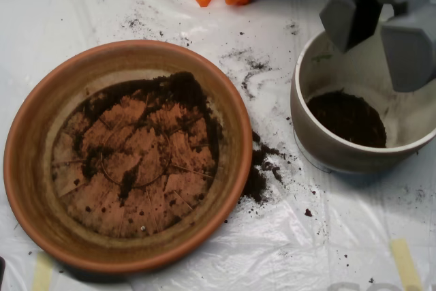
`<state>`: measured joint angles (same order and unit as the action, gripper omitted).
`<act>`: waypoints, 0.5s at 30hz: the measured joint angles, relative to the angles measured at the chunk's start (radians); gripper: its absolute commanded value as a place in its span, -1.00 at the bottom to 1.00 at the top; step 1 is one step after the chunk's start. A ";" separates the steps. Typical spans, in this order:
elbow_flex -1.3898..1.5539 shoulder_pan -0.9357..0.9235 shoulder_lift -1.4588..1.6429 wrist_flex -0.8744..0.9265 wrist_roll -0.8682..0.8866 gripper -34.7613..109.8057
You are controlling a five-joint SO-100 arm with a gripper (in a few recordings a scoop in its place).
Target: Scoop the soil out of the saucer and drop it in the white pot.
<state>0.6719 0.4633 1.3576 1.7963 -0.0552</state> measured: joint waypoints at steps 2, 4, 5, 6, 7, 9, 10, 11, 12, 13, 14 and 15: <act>-0.002 -0.014 0.003 0.000 0.017 -0.22; 0.000 -0.038 0.002 0.000 0.040 -0.20; 0.000 -0.055 0.002 0.000 0.054 -0.19; 0.000 -0.077 0.006 0.000 0.069 -0.17; 0.000 -0.103 0.018 0.000 0.086 -0.16; 0.000 -0.173 0.048 0.000 0.127 -0.15; 0.008 -0.221 0.066 0.000 0.144 -0.15; 0.018 -0.272 0.081 0.000 0.158 -0.15; 0.041 -0.327 0.097 0.000 0.170 -0.15; 0.071 -0.383 0.109 -0.008 0.178 -0.17; 0.109 -0.445 0.118 -0.028 0.186 -0.18; 0.156 -0.505 0.126 -0.048 0.192 -0.18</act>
<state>0.8283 -0.0414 1.4834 1.7487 0.1365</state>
